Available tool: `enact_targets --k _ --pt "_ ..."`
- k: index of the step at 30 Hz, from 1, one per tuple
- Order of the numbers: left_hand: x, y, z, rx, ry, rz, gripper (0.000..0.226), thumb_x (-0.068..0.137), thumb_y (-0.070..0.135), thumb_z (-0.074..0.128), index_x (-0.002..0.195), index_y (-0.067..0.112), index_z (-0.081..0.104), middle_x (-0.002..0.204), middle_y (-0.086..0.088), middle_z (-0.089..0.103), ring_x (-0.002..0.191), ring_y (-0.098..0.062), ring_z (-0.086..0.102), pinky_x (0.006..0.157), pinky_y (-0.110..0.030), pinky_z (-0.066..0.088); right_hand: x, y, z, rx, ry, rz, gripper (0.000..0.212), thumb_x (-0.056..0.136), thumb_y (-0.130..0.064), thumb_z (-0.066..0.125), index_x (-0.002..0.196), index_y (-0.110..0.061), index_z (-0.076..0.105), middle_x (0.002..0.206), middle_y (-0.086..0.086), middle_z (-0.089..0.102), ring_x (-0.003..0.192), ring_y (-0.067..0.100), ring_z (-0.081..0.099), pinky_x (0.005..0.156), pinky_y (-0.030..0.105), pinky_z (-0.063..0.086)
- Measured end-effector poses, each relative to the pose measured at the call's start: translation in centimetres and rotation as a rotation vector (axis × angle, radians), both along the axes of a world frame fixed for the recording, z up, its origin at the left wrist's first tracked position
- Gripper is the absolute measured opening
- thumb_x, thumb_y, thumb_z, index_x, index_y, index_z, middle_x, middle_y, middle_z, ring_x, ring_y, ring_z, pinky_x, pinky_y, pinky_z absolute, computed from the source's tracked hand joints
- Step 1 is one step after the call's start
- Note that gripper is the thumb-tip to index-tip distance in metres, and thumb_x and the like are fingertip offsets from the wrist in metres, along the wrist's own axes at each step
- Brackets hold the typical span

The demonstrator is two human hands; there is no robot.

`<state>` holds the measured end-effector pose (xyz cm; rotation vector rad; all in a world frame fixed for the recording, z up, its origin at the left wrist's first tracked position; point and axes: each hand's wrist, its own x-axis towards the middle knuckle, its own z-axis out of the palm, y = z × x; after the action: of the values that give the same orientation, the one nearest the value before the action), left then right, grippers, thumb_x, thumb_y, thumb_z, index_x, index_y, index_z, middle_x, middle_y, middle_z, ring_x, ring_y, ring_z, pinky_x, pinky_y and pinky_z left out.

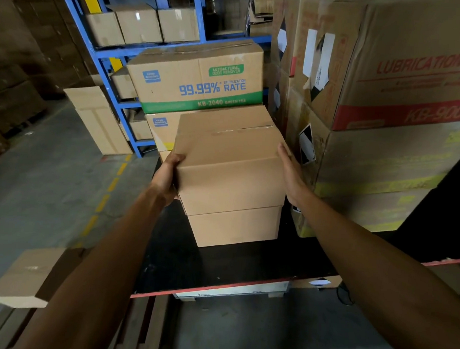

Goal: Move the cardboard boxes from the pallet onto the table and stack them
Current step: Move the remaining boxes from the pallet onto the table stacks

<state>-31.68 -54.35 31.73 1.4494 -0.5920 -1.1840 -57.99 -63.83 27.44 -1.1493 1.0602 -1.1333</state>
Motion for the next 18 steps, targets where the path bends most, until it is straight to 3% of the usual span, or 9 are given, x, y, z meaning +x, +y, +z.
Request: enact_targets --k 5,8,12,15,18 --pt "0.0 0.4 0.8 -0.006 -0.081 0.004 0.028 0.094 0.040 0.052 0.119 0.028 0.058 0.106 -0.004 0.065 0.091 -0.020 0.063 0.070 -0.038 0.052 0.0 0.2 0.4 -0.059 0.128 -0.100 0.081 0.072 -0.079 0.056 0.137 -0.032 0.055 0.132 -0.006 0.061 0.123 0.017 0.055 0.109 0.046 0.043" --pt "0.5 0.9 0.9 -0.048 -0.164 0.038 0.058 0.093 0.042 0.059 0.148 0.035 0.041 0.135 0.002 0.056 0.110 -0.019 0.058 0.094 -0.040 0.047 0.3 0.6 1.6 -0.229 0.345 -0.260 0.063 0.088 -0.053 0.060 0.142 -0.022 0.047 0.141 0.005 0.052 0.126 0.024 0.052 0.107 0.047 0.043" --pt "1.0 3.5 1.2 -0.120 -0.360 0.063 0.062 0.098 0.032 0.059 0.154 0.023 0.034 0.150 -0.005 0.044 0.124 -0.019 0.046 0.098 -0.031 0.033 2.4 3.6 4.7 -0.493 0.704 -0.354 0.045 0.089 -0.024 0.061 0.134 -0.019 0.056 0.142 0.005 0.047 0.132 0.026 0.041 0.112 0.045 0.033" --pt "2.5 6.4 1.5 -0.152 -0.418 0.082 0.056 0.098 0.024 0.061 0.150 0.019 0.042 0.146 -0.007 0.050 0.118 -0.016 0.049 0.096 -0.029 0.038 5.5 7.1 6.1 -0.674 0.795 -0.316 0.039 0.085 -0.019 0.061 0.124 -0.019 0.063 0.131 0.005 0.056 0.123 0.028 0.049 0.107 0.044 0.036" --pt "4.6 10.0 1.8 -0.188 -0.451 0.081 0.045 0.098 0.018 0.061 0.141 0.016 0.051 0.133 -0.005 0.058 0.115 -0.017 0.055 0.091 -0.026 0.046 9.8 10.2 6.0 -0.717 0.748 -0.164 0.037 0.083 -0.015 0.063 0.120 -0.016 0.067 0.122 0.009 0.061 0.115 0.029 0.056 0.098 0.039 0.045"
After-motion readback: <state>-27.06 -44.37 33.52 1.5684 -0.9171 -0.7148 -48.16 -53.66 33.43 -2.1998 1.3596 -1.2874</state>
